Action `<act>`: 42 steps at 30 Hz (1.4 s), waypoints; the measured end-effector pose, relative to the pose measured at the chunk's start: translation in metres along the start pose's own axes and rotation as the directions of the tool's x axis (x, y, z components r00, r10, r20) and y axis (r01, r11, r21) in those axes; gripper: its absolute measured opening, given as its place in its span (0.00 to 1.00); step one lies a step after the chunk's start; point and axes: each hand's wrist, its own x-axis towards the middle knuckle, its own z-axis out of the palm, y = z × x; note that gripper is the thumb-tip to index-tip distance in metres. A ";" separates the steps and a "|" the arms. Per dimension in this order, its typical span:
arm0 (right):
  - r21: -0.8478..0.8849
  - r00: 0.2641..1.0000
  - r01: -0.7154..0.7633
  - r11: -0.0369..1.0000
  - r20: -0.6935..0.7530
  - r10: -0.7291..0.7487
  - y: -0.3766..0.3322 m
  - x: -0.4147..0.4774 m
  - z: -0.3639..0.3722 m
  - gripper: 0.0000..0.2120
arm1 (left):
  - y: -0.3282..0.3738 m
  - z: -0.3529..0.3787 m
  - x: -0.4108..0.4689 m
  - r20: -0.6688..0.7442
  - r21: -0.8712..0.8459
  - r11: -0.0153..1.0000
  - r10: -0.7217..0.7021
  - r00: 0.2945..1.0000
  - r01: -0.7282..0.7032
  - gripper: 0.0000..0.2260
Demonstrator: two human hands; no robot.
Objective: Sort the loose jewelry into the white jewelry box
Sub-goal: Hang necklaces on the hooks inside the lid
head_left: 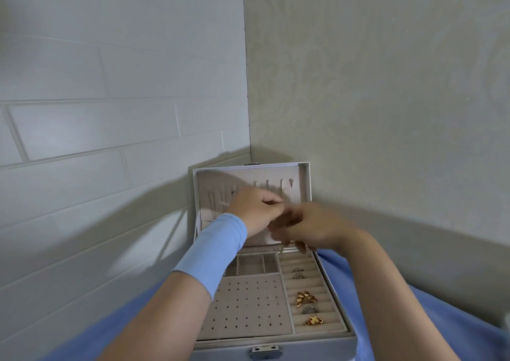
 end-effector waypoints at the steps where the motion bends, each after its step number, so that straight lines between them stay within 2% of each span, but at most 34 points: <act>1: 0.037 0.999 0.011 0.999 -0.039 -0.010 0.001 0.002 0.001 0.05 | -0.001 -0.001 0.000 0.002 -0.006 1.000 0.008 1.000 -0.008 0.06; 5: 0.018 0.982 0.022 1.000 -0.189 -0.019 0.002 0.005 -0.006 0.09 | -0.005 -0.003 0.001 -0.019 0.046 0.999 0.015 1.000 -0.015 0.09; 7: -0.019 0.955 0.048 0.999 -0.292 -0.052 -0.001 0.006 -0.009 0.10 | -0.012 -0.002 0.002 -0.024 0.133 0.990 -0.045 0.999 0.048 0.10; 9: -0.005 0.920 0.090 0.996 -0.382 -0.085 -0.006 0.006 -0.011 0.10 | -0.018 0.003 0.001 0.035 0.246 0.965 -0.103 0.994 0.091 0.12; 13: 0.002 0.877 0.156 0.988 -0.460 -0.138 -0.010 0.010 -0.010 0.08 | -0.019 0.012 -0.005 0.071 0.476 0.877 -0.102 0.992 0.056 0.16; 16: -0.026 0.859 0.170 0.985 -0.486 -0.161 -0.008 0.017 -0.006 0.07 | -0.014 0.014 -0.004 0.086 0.561 0.828 -0.084 0.993 0.021 0.17; 19: -0.057 0.872 0.150 0.987 -0.464 -0.159 -0.001 0.022 -0.001 0.06 | -0.014 0.013 -0.003 0.097 0.556 0.831 -0.099 0.990 0.029 0.17; 23: -0.296 0.942 0.030 0.955 -0.311 -0.126 0.006 0.022 -0.001 0.10 | -0.017 0.010 -0.001 0.092 0.492 0.868 -0.126 0.988 0.065 0.17; 26: -0.415 0.941 -0.028 0.909 -0.319 -0.116 0.004 0.021 -0.004 0.12 | -0.019 0.008 -0.001 0.089 0.470 0.879 -0.143 0.986 0.085 0.18; 30: -0.416 0.947 -0.038 0.908 -0.305 -0.100 -0.003 0.014 0.001 0.11 | -0.017 0.000 -0.009 0.096 0.420 0.904 -0.133 0.986 0.081 0.18; 34: -0.360 0.935 0.027 0.933 -0.321 -0.151 -0.014 -0.002 0.015 0.10 | -0.018 -0.020 -0.028 0.070 0.332 0.939 -0.119 0.990 0.090 0.16; 42: -0.334 0.985 0.144 0.931 -0.046 -0.168 -0.080 -0.042 0.070 0.06 | -0.021 -0.078 -0.112 0.004 0.346 0.923 -0.178 0.984 0.166 0.11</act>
